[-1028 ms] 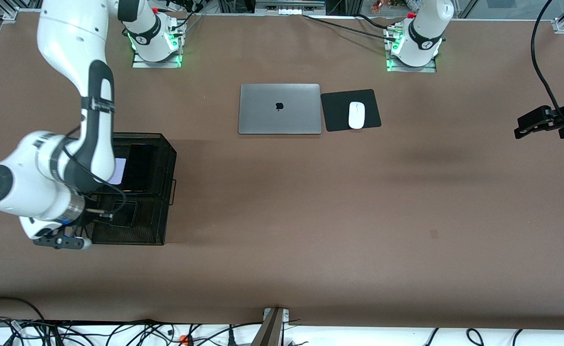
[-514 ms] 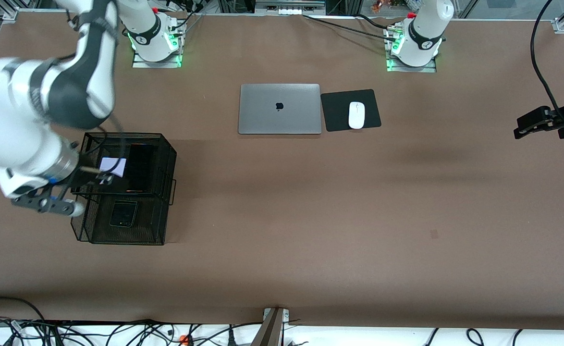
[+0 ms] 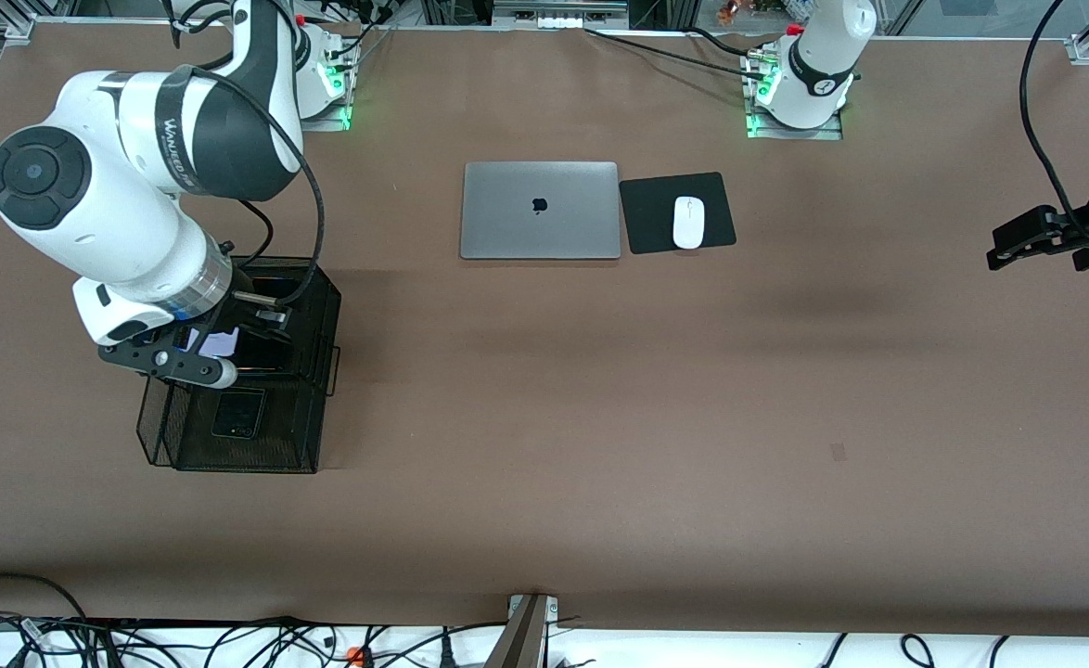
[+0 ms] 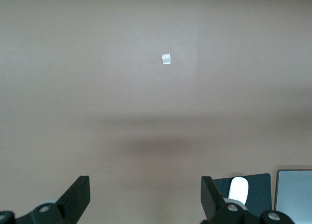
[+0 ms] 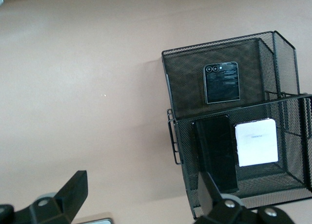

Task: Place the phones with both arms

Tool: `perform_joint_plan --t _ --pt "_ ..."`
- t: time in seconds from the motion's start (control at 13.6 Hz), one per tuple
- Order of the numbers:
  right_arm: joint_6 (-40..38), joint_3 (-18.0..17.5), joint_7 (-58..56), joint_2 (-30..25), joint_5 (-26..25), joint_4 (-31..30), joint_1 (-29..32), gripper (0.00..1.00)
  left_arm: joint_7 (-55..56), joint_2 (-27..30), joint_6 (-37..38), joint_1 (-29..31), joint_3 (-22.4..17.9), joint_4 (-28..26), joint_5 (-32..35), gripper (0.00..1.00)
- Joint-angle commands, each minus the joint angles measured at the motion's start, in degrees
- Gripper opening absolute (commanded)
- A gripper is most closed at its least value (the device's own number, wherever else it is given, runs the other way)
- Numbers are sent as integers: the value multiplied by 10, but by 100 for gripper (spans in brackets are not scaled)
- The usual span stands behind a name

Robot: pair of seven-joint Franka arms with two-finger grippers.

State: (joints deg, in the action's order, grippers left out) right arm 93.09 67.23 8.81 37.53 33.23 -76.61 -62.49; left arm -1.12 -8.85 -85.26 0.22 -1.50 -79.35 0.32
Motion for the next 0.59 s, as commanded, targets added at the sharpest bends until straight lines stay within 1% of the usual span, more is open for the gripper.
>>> perform_joint_plan --t 0.0,0.22,0.51 --pt "7 18 -76 -19 10 -34 -4 100 -6 4 -3 -2 -3 2 -16 100" --pt "3 33 -78 -22 15 -32 7 100 0 5 -2 -3 1 2 -16 100" --pt "2 44 -79 -22 53 -29 21 100 1 6 -2 -3 1 2 -16 100"
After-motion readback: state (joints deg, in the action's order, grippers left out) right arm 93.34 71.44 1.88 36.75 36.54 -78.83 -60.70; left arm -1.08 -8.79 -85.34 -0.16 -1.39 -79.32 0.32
